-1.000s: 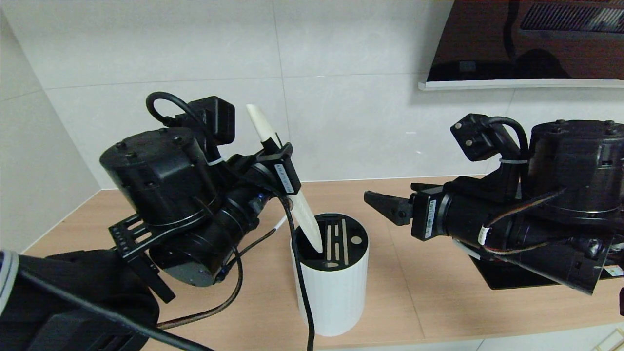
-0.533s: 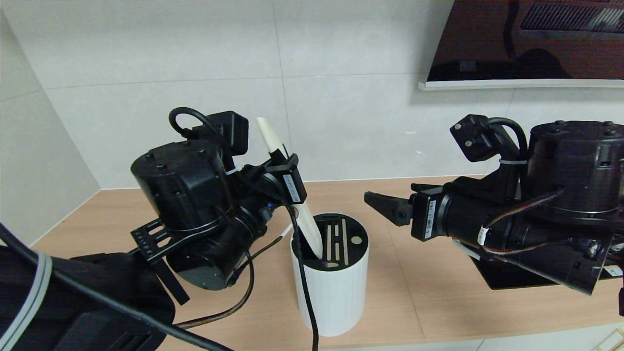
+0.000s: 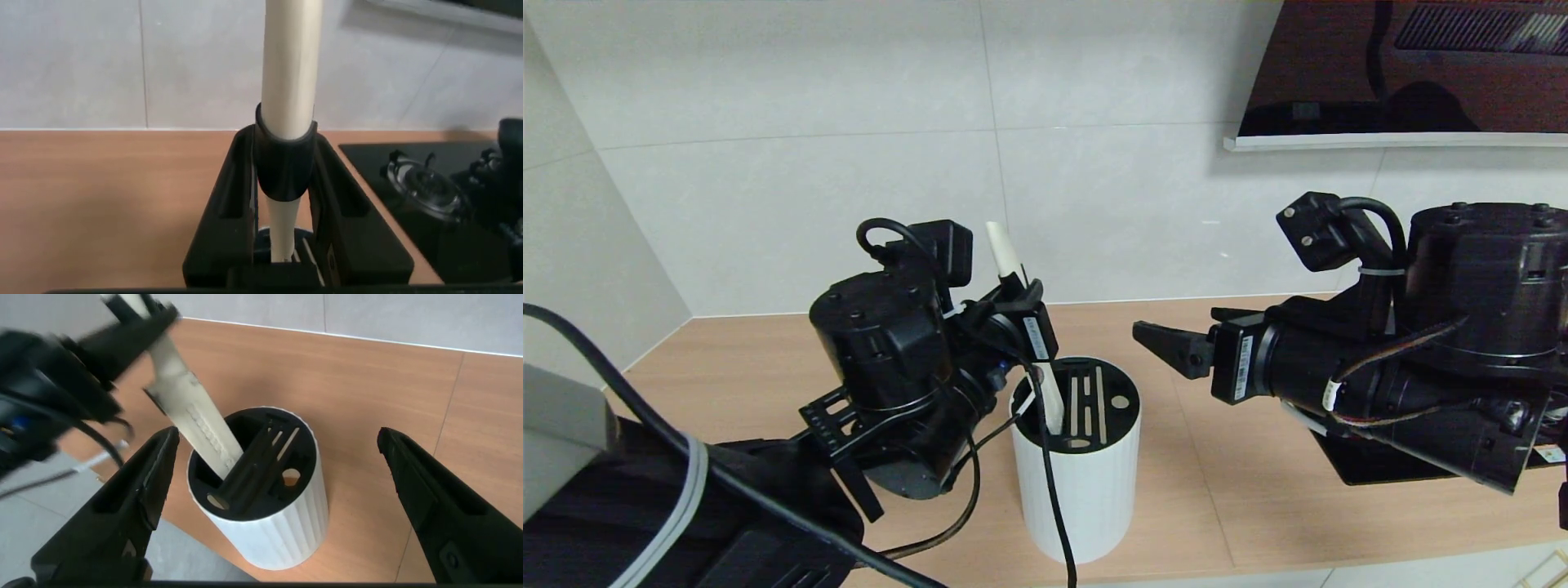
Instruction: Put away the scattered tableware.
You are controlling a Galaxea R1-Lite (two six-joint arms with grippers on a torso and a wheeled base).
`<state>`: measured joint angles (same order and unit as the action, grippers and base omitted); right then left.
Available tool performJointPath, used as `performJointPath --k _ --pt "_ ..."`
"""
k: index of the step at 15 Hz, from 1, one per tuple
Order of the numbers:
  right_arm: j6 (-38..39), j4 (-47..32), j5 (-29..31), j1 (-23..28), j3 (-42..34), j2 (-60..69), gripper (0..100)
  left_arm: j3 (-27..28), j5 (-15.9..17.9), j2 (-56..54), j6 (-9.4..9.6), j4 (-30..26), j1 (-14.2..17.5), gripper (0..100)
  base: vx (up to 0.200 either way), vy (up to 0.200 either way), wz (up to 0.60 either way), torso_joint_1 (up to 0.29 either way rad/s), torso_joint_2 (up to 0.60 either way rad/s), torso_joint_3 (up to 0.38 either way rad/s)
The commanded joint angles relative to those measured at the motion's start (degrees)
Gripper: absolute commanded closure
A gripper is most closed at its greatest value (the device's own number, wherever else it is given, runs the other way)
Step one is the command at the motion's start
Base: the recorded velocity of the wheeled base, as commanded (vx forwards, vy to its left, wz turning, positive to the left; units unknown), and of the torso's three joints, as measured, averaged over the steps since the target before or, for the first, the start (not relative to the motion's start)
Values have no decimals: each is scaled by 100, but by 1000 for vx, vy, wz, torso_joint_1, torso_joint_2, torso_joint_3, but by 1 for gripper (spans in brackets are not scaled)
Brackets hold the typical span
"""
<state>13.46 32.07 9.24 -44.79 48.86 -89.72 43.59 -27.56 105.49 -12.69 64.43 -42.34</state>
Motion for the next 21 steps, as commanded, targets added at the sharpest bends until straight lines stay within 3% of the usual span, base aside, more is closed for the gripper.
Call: performJointPath --k 1,21 --pt "-1 1 -1 -4 1 -10 0 -18 -12 174 -5 8 -20 100 0 0 0 0 0 0" --pt "-1 9 -1 -4 1 -19 0 -114 -21 420 -23 35 -222 100 0 0 0 0 0 0"
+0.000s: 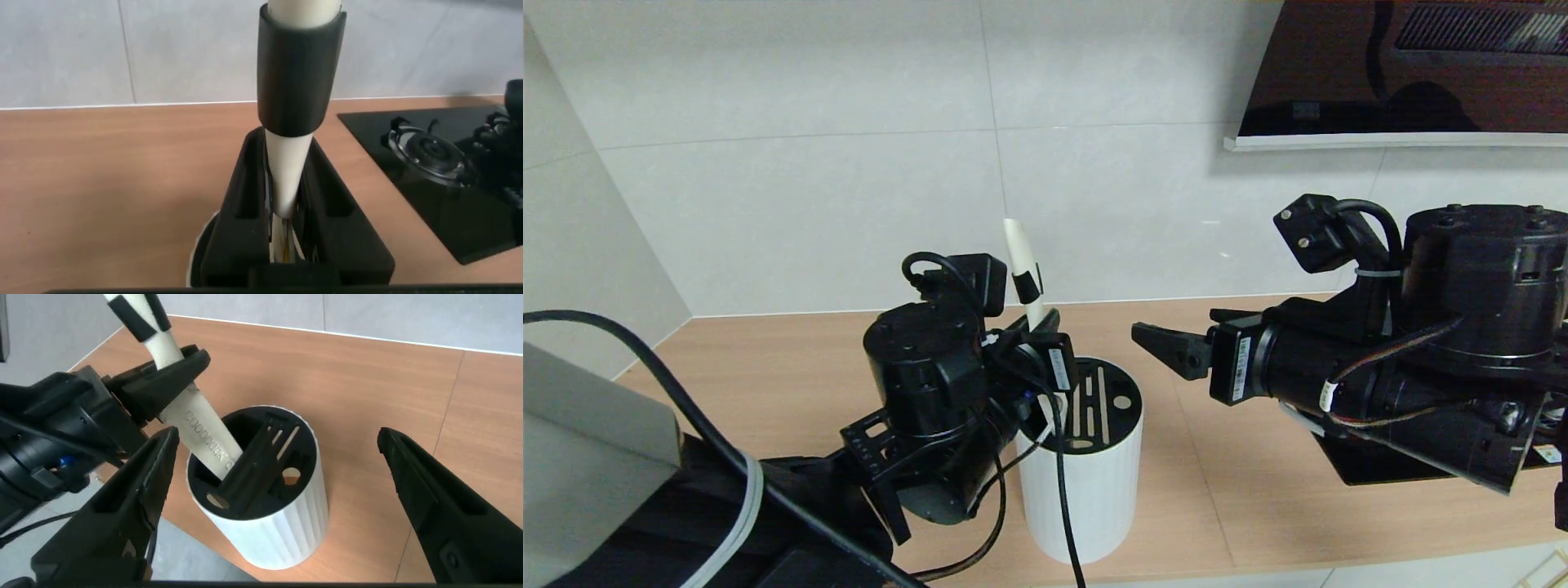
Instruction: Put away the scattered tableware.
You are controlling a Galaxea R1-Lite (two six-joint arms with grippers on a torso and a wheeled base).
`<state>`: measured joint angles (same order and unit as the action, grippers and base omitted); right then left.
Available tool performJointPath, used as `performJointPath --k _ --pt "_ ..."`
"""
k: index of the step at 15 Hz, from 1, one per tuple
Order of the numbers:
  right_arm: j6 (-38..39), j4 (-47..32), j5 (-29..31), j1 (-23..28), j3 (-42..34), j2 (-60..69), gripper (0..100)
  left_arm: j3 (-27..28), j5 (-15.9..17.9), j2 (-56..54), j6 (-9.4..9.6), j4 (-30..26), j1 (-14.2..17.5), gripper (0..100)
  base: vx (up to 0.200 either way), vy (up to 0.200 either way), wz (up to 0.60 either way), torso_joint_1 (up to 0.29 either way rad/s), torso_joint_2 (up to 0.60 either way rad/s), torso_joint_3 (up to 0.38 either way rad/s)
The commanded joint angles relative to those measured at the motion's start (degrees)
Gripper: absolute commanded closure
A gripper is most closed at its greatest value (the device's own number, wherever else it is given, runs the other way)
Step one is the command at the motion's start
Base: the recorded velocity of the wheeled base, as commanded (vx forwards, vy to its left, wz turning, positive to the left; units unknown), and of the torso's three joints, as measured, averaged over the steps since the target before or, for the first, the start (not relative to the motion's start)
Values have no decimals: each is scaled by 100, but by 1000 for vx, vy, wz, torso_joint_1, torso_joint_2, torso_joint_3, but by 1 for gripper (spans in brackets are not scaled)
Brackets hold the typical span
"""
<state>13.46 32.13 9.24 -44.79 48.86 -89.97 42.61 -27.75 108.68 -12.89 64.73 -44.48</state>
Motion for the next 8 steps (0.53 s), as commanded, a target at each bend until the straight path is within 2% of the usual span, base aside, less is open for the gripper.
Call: performJointPath --k 1,3,8 --pt "-1 3 -1 -4 1 5 0 -24 -3 136 -12 4 -16 100 0 0 0 0 0 0" --pt "-1 3 -1 -4 1 -3 0 -42 -3 259 -83 4 -16 100 0 0 0 0 0 0" --pt "-1 3 -1 -4 1 -3 0 -68 -3 435 -83 4 -16 100 0 0 0 0 0 0"
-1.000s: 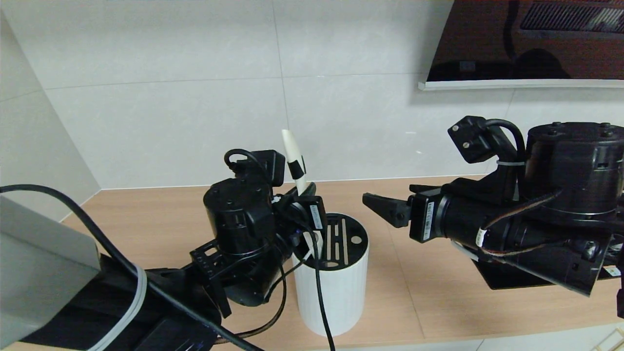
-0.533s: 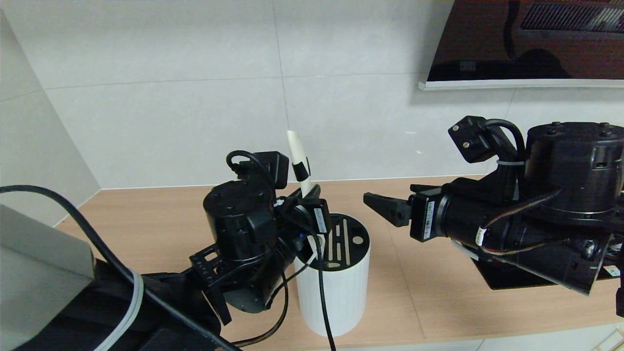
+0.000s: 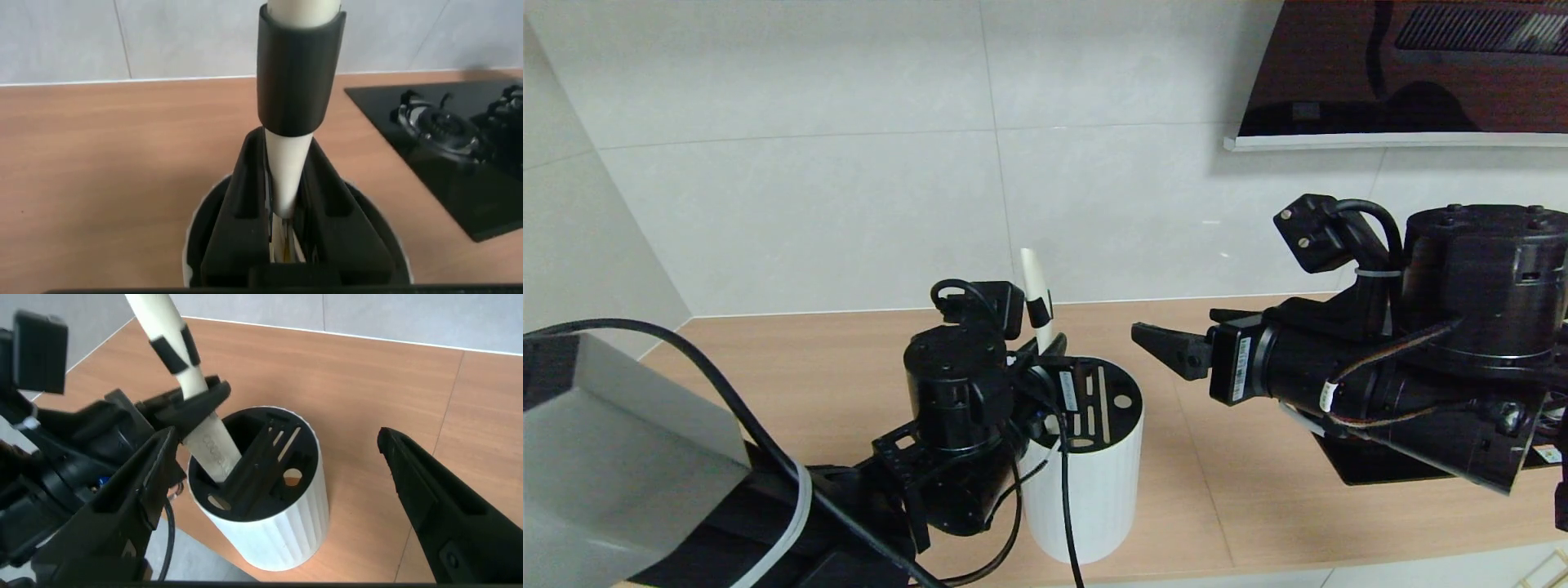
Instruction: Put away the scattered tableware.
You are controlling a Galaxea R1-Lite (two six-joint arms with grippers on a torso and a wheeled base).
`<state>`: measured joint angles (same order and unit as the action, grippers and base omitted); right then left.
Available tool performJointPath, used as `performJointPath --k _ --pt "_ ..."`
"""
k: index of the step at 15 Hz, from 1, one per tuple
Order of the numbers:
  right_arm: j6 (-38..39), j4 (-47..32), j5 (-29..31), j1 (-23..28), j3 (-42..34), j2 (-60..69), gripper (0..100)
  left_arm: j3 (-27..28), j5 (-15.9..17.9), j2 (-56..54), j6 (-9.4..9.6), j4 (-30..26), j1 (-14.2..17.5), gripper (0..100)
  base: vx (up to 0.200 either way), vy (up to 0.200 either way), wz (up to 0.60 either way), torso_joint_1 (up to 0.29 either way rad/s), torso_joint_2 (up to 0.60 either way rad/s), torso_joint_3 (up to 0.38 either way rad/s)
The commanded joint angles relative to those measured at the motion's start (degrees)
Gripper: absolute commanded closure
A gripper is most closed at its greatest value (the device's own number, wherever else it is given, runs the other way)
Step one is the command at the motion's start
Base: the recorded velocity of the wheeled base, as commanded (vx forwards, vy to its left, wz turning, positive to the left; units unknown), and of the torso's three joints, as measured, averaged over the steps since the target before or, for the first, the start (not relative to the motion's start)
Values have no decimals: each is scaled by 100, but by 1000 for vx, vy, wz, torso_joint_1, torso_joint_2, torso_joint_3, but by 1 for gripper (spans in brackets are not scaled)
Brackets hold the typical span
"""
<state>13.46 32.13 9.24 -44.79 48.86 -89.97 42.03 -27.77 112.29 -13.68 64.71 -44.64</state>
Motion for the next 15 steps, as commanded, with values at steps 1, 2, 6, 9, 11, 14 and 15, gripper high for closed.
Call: performJointPath --k 1,2,6,9,11,14,15 --pt "-1 3 -1 -4 1 -3 0 -37 0 118 -3 7 -1 100 0 0 0 0 0 0" --pt "-1 3 -1 -4 1 -3 0 -46 0 127 -12 7 -1 100 0 0 0 0 0 0" --pt "-1 3 -1 -4 1 -3 0 -134 0 171 -3 7 -9 100 0 0 0 0 0 0" --pt "-1 3 -1 -4 1 -12 0 -239 8 206 5 7 -62 100 0 0 0 0 0 0" --pt "-1 3 -1 -4 1 -12 0 -275 17 206 5 -2 -106 100 0 0 0 0 0 0" --pt "-1 3 -1 -4 1 -12 0 -283 17 232 14 -2 -115 100 0 0 0 0 0 0" --pt "-1 3 -1 -4 1 -12 0 -283 17 232 14 -2 -115 100 0 0 0 0 0 0"
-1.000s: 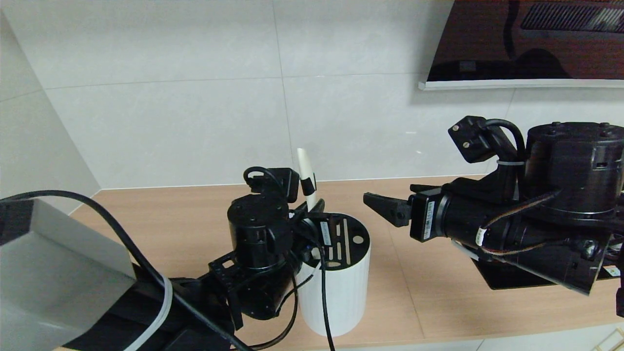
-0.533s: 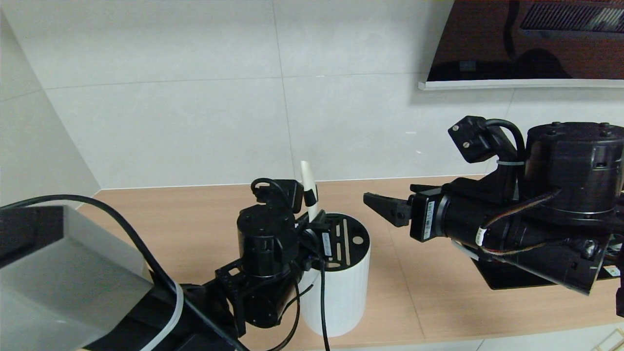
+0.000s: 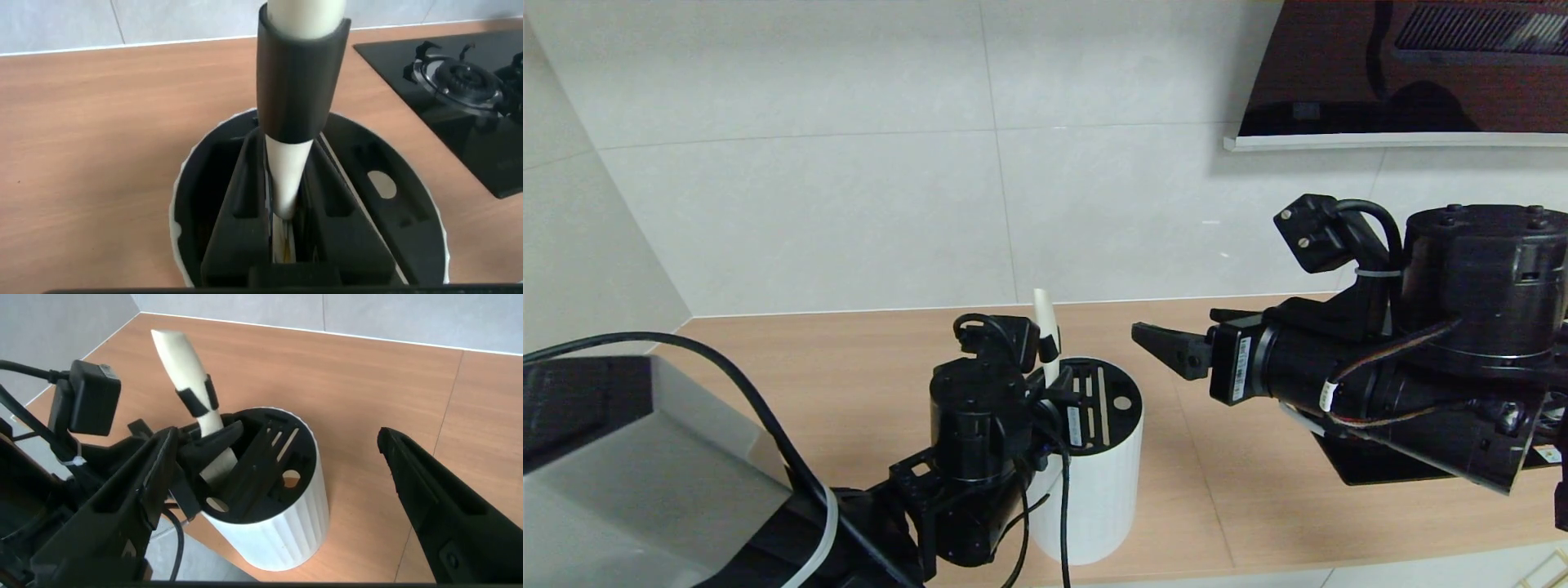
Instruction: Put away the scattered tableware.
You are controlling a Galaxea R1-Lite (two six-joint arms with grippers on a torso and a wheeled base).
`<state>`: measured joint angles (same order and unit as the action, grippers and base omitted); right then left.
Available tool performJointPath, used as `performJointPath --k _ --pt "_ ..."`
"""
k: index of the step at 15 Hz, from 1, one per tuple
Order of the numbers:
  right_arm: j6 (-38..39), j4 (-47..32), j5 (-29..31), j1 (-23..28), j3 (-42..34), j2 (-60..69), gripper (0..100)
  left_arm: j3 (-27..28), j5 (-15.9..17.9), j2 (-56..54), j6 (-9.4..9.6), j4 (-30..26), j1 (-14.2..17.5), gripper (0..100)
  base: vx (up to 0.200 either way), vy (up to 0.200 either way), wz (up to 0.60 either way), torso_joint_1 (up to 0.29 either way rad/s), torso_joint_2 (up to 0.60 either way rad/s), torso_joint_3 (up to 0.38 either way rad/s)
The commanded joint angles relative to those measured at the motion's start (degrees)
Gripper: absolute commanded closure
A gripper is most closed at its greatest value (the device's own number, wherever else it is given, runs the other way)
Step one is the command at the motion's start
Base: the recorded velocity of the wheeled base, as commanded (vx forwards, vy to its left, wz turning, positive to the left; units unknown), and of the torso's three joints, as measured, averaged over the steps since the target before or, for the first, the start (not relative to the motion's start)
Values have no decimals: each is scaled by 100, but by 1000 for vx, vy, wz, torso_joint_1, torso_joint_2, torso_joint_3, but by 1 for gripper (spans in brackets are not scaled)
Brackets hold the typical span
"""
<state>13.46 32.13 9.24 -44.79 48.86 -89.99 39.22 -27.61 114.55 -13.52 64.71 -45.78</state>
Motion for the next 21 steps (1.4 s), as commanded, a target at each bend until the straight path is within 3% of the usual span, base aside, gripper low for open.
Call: performJointPath --k 1,2,3,12,15,16,18,21 --pt "-1 3 -1 -4 1 -10 0 -2 -7 14 -2 7 -2 100 0 0 0 0 0 0" --pt "-10 3 -1 -4 1 -1 0 -2 -7 14 -2 -2 -2 100 0 0 0 0 0 0" --pt "-1 3 -1 -4 1 -1 0 -2 -7 14 -2 7 -2 0 0 0 0 0 0 0" --pt "-10 3 -1 -4 1 8 0 -2 -7 -118 7 7 -2 0 0 0 0 0 0 0" --pt "-10 3 8 5 18 17 0 -142 54 -742 25 -55 25 0 0 0 0 0 0 0" --pt "-10 -23 16 5 18 52 0 -195 239 -1216 69 -169 148 0 0 0 0 0 0 0" --pt "-10 -49 78 49 1 184 0 -274 643 -2174 60 -723 297 0 0 0 0 0 0 0" --pt "-19 -67 78 242 -122 474 0 -309 1118 -3580 60 -2111 438 0 0 0 0 0 0 0"
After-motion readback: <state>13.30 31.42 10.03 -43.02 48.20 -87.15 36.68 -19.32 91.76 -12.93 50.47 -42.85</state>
